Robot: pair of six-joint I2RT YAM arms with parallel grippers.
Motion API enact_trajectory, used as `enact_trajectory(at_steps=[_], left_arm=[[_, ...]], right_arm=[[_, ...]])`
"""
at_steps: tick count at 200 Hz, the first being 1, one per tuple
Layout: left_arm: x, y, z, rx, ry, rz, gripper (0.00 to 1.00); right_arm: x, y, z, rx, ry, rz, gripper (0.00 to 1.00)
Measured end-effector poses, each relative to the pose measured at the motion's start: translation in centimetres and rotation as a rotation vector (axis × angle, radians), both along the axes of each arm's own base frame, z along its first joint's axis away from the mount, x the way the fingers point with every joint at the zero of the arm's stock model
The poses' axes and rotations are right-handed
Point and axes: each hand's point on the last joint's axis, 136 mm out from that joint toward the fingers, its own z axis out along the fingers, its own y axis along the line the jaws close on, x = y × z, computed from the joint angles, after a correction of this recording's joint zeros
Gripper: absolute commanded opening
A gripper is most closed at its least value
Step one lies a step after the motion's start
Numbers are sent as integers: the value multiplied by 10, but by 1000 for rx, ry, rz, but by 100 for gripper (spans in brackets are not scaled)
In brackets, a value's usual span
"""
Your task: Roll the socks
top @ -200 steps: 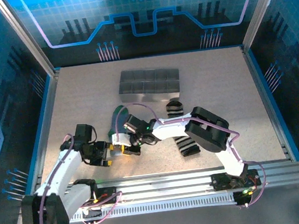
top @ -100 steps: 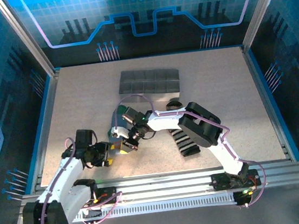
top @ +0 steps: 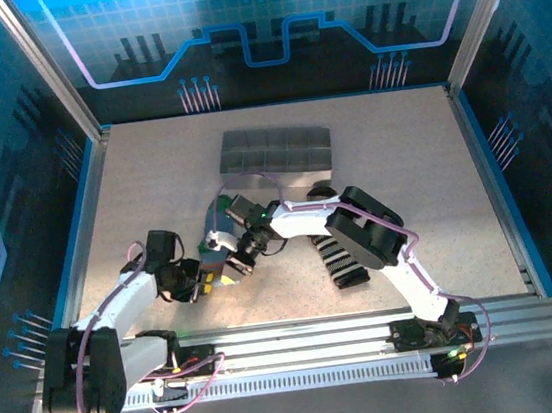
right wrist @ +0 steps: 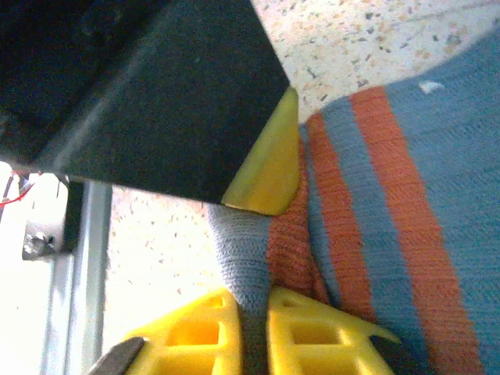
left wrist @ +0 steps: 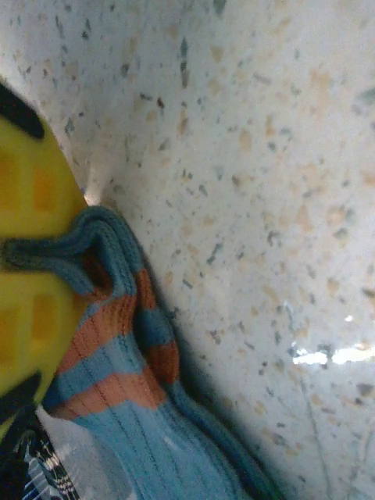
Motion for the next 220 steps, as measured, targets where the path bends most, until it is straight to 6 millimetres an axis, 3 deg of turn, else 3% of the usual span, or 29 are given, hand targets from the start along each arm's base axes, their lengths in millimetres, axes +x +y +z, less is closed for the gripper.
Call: enact_trajectory(at_steps=[24, 36, 56, 82, 106, 134, 177, 186, 220], left_arm=[[2, -3, 1, -7, 24, -18, 0], [3, -4, 1, -9, 41, -19, 0], [4, -5, 1, -13, 78, -24, 0], [5, -5, 2, -8, 129, -43, 0], [5, -5, 2, -4, 162, -57, 0], [6, -5, 3, -1, 181, -70, 0], [6, -5, 4, 3, 187, -82, 0], [6, -4, 5, 7, 184, -86, 9], [1, 1, 16, 34, 165, -81, 41]], right_arm=[[-4, -14, 7, 29, -207, 8, 56], [-10, -26, 12, 38, -358, 23, 64], [-22, -37, 20, 47, -589, 79, 65], [-23, -22, 31, 56, -869, 160, 64], [-19, -13, 32, 36, -1036, 201, 58], [-3, -10, 5, -55, -1119, 234, 45], [12, -8, -2, -90, -1108, 196, 5], [13, -7, 0, -90, -1095, 186, 0], [13, -6, 2, -78, -1001, 168, 0]])
